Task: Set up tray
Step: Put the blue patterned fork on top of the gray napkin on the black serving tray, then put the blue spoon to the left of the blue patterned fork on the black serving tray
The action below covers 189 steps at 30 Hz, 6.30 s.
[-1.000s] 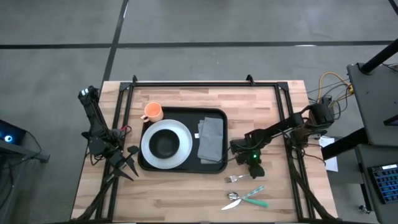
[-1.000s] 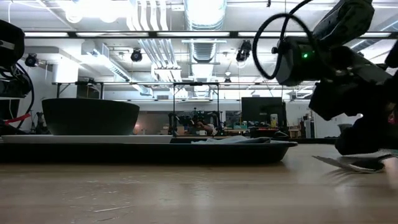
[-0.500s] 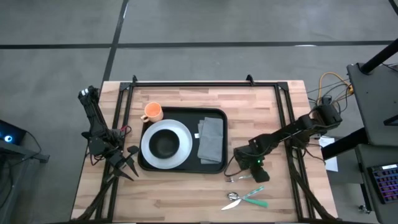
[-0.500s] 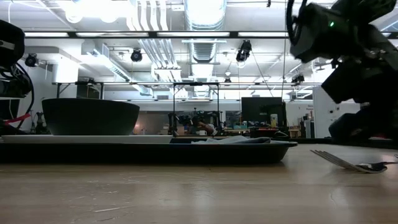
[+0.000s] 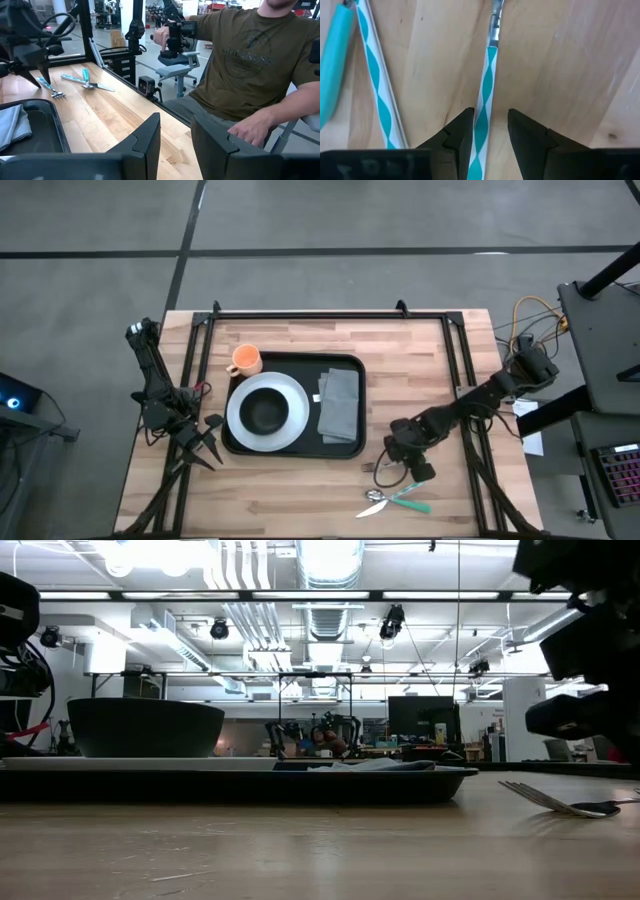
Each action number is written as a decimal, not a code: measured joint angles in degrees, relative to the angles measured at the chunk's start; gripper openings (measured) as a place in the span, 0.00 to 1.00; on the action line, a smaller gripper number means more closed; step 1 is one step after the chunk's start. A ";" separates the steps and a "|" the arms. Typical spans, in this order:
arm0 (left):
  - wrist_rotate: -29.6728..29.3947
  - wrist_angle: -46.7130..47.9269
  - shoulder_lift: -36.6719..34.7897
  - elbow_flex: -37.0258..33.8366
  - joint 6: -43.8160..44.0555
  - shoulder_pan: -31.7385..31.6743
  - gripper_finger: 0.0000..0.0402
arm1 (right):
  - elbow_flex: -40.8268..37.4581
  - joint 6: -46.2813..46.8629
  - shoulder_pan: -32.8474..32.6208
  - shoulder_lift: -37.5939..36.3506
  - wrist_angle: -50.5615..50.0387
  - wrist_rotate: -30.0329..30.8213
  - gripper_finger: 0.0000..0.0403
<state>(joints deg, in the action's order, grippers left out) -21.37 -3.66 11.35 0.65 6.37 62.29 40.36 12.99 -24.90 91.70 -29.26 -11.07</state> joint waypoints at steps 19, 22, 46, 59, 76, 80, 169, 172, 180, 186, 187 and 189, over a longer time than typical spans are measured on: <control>-0.01 0.00 -0.01 0.01 0.00 -0.01 0.23 | 0.68 11.01 -0.31 -0.20 -0.69 -1.07 0.04; -0.01 0.00 -0.01 0.01 0.00 -0.01 0.23 | 0.67 12.27 -0.27 -0.98 -0.60 -2.18 0.04; 0.02 0.00 -0.01 0.02 0.00 0.02 0.23 | 14.60 33.88 0.71 0.14 -0.71 5.51 0.03; -0.01 0.01 -0.02 0.01 0.00 0.02 0.23 | 16.50 58.30 5.62 3.29 -0.79 9.71 0.03; -0.02 0.01 -0.02 0.02 0.00 -0.01 0.23 | 16.53 79.68 13.18 4.15 -3.36 12.82 0.03; 0.00 0.01 -0.02 0.02 0.00 -0.01 0.23 | 17.77 82.28 14.24 4.15 -3.78 15.86 0.03; 0.00 0.02 -0.02 0.02 0.00 0.01 0.23 | 48.57 52.51 16.60 24.26 -13.94 3.07 0.15; -0.02 0.00 -0.02 0.02 0.00 0.02 0.23 | 48.56 49.00 15.13 24.25 -13.94 0.23 0.15; -0.01 0.02 -0.02 0.01 0.00 0.01 0.23 | 48.55 45.16 10.36 24.24 -13.94 -0.11 0.16; 0.00 0.01 -0.02 0.02 -0.01 0.01 0.23 | 48.54 44.72 4.72 24.22 -13.98 -0.05 0.15; -0.02 0.00 -0.02 0.02 0.00 0.00 0.23 | 48.54 44.02 3.65 24.20 -13.98 0.02 0.15; -0.01 0.00 -0.02 0.01 0.00 0.01 0.23 | 48.54 42.12 1.65 24.20 -14.02 0.49 0.14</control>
<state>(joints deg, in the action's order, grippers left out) -21.37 -3.66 11.33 0.66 6.37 62.29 88.90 55.12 -23.25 115.90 -43.29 -10.58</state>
